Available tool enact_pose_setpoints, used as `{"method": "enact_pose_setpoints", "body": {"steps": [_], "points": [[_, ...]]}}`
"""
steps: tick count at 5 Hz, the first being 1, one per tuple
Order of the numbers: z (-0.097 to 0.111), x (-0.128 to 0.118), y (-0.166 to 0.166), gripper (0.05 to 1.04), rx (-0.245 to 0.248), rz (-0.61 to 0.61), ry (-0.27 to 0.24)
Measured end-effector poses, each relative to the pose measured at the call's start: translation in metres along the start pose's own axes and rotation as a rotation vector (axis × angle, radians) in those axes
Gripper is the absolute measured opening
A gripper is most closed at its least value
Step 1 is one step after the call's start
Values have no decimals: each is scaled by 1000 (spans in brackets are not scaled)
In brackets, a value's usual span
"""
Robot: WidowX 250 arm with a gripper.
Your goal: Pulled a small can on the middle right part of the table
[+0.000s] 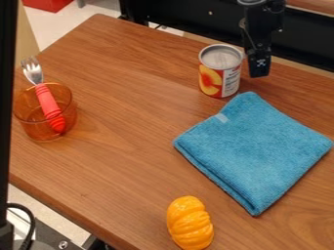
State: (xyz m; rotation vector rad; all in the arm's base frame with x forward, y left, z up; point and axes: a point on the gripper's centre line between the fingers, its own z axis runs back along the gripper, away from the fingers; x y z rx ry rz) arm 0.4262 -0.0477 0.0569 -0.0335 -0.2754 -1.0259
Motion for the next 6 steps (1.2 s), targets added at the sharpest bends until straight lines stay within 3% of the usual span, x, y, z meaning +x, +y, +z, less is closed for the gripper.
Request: {"method": "enact_pose_setpoints", "body": {"steps": [1,3,6], "points": [[-3,-4,3,1000,3,5,9],[-6,-26,15,1000,22,91,110],[-10,-83,16,1000,35,167,184]]}}
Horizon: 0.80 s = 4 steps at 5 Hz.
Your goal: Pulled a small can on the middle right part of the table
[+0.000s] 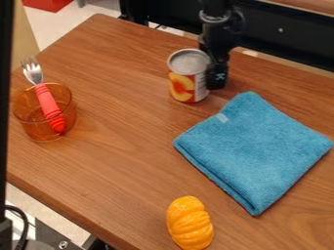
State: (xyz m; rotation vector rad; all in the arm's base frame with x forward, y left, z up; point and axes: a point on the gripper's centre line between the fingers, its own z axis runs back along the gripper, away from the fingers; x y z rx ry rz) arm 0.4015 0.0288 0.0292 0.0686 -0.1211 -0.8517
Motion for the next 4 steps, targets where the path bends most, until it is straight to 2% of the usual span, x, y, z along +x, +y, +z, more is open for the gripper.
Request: {"method": "enact_pose_setpoints", "body": {"steps": [2,4], "points": [[9,-45,-6,1000,49,43,8],[14,-72,-19,1000,71,39,-6]]}}
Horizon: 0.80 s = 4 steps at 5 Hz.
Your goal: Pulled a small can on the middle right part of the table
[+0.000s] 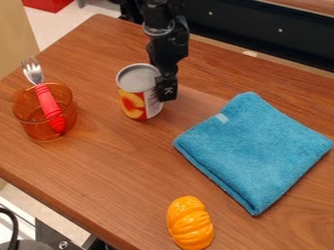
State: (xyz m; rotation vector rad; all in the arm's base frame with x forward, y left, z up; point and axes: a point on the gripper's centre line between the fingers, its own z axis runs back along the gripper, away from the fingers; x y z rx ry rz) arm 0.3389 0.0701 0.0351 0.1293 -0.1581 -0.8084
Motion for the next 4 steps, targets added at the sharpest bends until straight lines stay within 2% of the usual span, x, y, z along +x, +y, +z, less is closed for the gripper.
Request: {"method": "enact_pose_setpoints", "body": {"steps": [3,4], "points": [[10,-27,-10,1000,3,-28,-15],[11,-28,-11,1000,-3,-27,-22]]}}
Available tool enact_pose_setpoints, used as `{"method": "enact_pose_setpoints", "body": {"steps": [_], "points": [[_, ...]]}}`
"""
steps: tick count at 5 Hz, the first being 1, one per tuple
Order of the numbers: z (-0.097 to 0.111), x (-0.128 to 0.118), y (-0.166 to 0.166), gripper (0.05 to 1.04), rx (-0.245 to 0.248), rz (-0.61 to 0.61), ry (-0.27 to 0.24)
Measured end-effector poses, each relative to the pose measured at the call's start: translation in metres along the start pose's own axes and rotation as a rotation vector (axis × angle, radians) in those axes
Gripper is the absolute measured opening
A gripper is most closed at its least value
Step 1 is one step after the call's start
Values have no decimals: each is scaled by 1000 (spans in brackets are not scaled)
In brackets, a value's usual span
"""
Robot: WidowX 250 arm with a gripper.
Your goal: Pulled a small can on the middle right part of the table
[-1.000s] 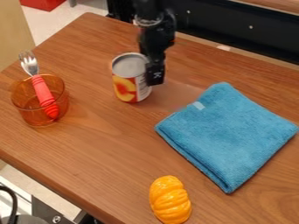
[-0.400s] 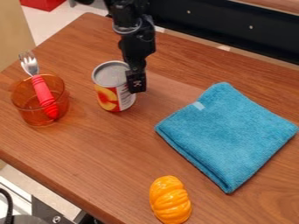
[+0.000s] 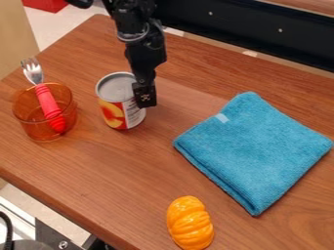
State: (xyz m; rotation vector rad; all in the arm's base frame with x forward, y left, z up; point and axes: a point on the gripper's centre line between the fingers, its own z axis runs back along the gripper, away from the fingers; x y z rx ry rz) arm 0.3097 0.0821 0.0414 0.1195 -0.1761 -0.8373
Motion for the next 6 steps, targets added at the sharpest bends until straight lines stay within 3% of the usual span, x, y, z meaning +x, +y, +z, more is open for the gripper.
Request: {"method": "enact_pose_setpoints", "body": {"steps": [2,4,5,6], "points": [[10,19,8,1000,5,115,-47],[30,56,16,1000,-27,327,-169],[32,73,7,1000,-22,477,-145],[40,90,5,1000,35,602,-168]]}}
